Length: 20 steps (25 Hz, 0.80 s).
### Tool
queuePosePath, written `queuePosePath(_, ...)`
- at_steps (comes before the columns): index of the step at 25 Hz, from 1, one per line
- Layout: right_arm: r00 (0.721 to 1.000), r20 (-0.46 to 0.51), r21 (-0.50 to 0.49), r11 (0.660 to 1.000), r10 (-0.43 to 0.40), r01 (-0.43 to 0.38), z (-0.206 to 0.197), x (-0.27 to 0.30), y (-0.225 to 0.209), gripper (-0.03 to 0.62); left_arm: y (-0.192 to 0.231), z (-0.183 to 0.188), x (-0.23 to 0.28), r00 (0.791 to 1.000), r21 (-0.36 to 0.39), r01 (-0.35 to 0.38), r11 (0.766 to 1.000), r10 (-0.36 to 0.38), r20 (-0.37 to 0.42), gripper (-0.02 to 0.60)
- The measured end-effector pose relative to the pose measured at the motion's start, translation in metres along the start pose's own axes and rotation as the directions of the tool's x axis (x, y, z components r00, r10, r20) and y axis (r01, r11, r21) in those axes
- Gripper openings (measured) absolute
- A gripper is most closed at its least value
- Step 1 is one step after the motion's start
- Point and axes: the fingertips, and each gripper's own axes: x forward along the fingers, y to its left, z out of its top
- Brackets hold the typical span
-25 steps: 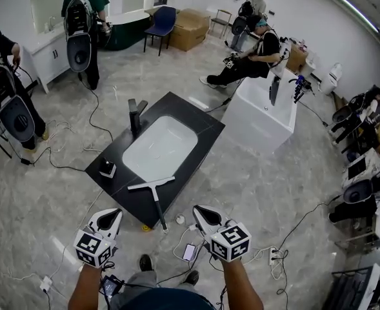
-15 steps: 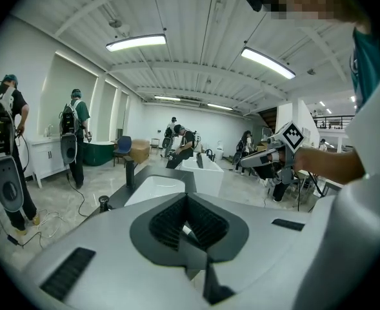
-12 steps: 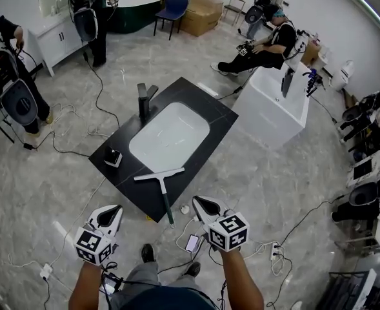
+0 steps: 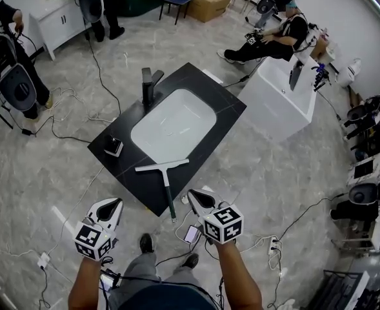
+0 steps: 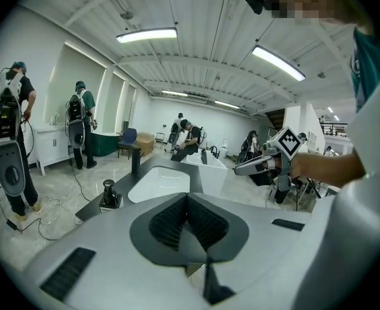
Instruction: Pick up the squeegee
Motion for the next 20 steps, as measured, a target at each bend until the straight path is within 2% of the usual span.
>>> queuePosePath(11,0.996,-0.084,0.063,0.998,0.028,-0.023,-0.039,0.042,-0.023,0.010,-0.002,-0.022,0.040,0.999,-0.041,0.028,0.999,-0.030,-0.036,0.006)
queuePosePath(20,0.994,-0.106,0.077,0.997,0.036,-0.028,-0.044,0.070,-0.043,0.010,-0.012,-0.027,0.070,0.996,-0.037,0.068,0.997,-0.070,-0.057,0.006)
